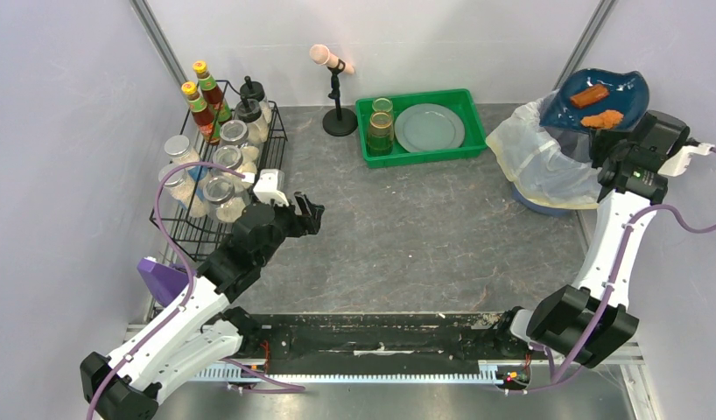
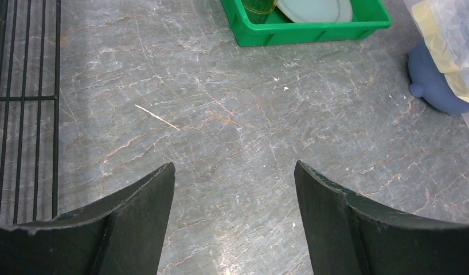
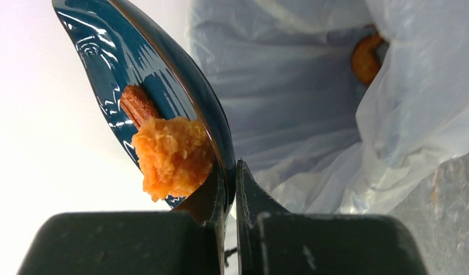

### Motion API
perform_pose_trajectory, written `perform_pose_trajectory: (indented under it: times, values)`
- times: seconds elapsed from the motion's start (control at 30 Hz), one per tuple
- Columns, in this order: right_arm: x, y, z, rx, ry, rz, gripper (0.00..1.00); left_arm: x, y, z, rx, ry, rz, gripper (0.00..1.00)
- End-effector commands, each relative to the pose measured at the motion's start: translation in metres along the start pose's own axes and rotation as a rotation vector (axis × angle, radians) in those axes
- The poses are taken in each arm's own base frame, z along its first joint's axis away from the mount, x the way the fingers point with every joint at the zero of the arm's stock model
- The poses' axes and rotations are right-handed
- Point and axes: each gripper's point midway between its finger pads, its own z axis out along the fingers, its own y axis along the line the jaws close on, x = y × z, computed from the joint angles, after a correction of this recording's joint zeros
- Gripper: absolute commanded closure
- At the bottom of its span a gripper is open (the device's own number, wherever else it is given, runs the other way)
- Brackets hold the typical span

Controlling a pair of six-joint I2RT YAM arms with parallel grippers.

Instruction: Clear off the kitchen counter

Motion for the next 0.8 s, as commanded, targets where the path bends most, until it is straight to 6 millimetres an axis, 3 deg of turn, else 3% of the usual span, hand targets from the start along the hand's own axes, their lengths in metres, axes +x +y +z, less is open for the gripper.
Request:
perform_pose_trajectory:
  times: [0.0,0.23,0.43,0.57,0.77]
  values:
    - [-0.05,0.092,-0.04,-0.294,-0.235,-0.039,1.0,-0.009,0.001,-0.001,-0.015,-0.04,-0.034,0.18]
    - [-0.085,0.087,-0.034,-0.24,-0.444,-0.307,1.0,-0.01,0.002,-0.001,-0.022,-0.043,-0.031,0.18]
    - [-0.111,0.081,-0.043,-0.177,-0.636,-0.548,1.0,-0.01,0.002,-0.001,-0.022,-0.043,-0.031,0.18]
    - [-0.114,0.073,-0.041,-0.157,-0.703,-0.663,1.0,-0.01,0.002,0.0,-0.021,-0.042,-0.033,0.18]
    - [-0.109,0.084,-0.041,-0.165,-0.777,-0.818,1.0,-0.008,0.001,0.0,-0.019,-0.039,-0.039,0.18]
